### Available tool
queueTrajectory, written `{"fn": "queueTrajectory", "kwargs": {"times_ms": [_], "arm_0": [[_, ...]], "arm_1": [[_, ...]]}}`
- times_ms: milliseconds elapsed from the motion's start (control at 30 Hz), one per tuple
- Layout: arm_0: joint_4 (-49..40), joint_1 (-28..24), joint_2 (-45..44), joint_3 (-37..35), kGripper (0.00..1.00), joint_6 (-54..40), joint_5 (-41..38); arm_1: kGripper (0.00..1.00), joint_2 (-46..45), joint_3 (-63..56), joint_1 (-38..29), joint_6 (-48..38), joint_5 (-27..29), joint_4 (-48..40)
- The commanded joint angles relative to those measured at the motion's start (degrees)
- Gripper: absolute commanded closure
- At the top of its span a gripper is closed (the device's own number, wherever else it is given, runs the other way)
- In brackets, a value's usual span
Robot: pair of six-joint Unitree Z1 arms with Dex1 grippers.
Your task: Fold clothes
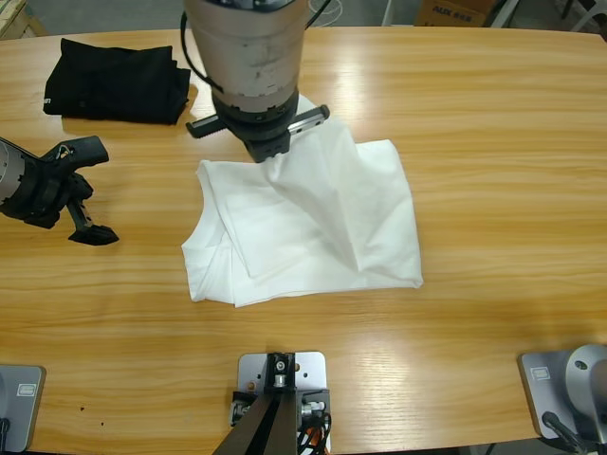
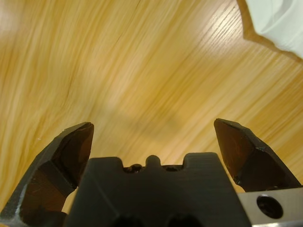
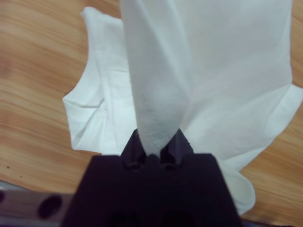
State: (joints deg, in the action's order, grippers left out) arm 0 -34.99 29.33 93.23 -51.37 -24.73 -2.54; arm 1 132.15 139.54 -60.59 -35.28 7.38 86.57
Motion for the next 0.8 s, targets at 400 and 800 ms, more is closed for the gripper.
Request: {"fn": "queueTrajectory", "kwargs": {"times_ms": [400, 800], "arm_0": [[-0.6, -0.3, -0.3, 2.4, 0.0, 0.9, -0.5], [-0.4, -0.2, 0.0, 1.7, 0.0, 4.3, -1.2]], "arm_1": [[0.978, 9.9, 5.6, -5.5, 0.9, -6.4, 5.4], [0.0, 4.7, 12.8, -5.8, -0.6, -7.9, 5.4]]}}
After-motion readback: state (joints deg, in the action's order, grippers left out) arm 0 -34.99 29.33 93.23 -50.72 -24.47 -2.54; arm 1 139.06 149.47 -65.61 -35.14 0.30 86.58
